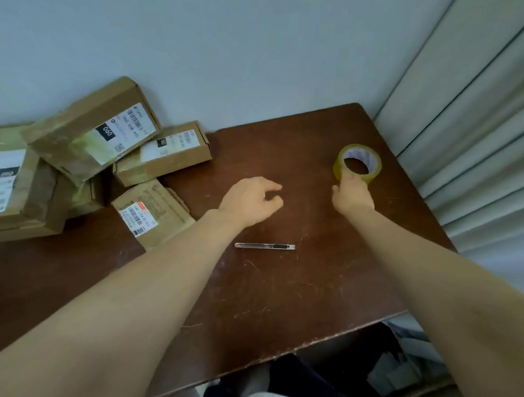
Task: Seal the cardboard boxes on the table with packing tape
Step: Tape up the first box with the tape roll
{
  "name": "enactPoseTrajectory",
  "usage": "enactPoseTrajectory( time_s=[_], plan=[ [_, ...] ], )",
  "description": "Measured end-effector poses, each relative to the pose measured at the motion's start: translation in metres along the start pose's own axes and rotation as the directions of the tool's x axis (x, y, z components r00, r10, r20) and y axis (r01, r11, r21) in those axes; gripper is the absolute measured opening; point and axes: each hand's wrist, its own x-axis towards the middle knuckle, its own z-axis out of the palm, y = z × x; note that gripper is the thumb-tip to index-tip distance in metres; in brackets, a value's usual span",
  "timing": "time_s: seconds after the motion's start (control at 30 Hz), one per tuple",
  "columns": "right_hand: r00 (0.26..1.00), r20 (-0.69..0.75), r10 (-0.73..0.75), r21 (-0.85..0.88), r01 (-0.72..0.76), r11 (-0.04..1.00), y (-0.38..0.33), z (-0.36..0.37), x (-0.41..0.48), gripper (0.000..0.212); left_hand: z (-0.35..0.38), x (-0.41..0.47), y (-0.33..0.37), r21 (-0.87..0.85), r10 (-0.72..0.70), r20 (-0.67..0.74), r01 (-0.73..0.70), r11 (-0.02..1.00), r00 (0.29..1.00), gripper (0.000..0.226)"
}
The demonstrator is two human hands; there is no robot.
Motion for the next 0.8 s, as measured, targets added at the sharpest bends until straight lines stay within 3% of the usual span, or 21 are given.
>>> enactPoseTrajectory(
  time_s=[0.17,0.33,0.4,0.53,0.63,0.73,0.8],
  plan=[
    [1.000,-0.012,0.009,-0.163,-0.011,0.987,0.022,-0.006,0.044,0.058,0.017,0.026,0.017,-0.032,-0.117,0.029,0.118,0.992,0.993,0.036],
    [0.999,0.029,-0.024,-0.365,0.033,0.931,0.028,-0.002,0.061,0.035,0.025,0.033,0.018,-0.147,-0.233,0.027,0.234,0.961,0.972,0.034],
    [0.997,0.022,-0.078,-0.365,0.081,0.927,0.025,0.000,0.057,0.026,0.026,0.032,0.016,-0.195,-0.273,0.021,0.271,0.943,0.962,0.034],
    [0.982,-0.059,-0.179,-0.034,0.177,0.984,0.004,0.004,0.033,0.028,0.022,0.024,0.011,-0.375,-0.388,-0.033,0.349,0.859,0.921,0.033],
    [0.949,-0.065,-0.309,0.264,0.315,0.912,-0.026,0.010,0.002,0.034,0.011,0.010,0.008,-0.547,-0.471,-0.037,0.376,0.748,0.882,0.038],
    [0.924,-0.035,-0.380,0.537,0.338,0.773,-0.061,0.021,-0.034,0.034,-0.007,-0.014,0.002,-0.785,-0.570,0.009,0.359,0.505,0.821,0.039],
    [0.908,-0.018,-0.419,0.608,0.343,0.716,-0.080,0.030,-0.057,0.032,-0.024,-0.034,-0.006,-0.904,-0.590,0.069,0.301,0.305,0.804,0.023]
  ],
)
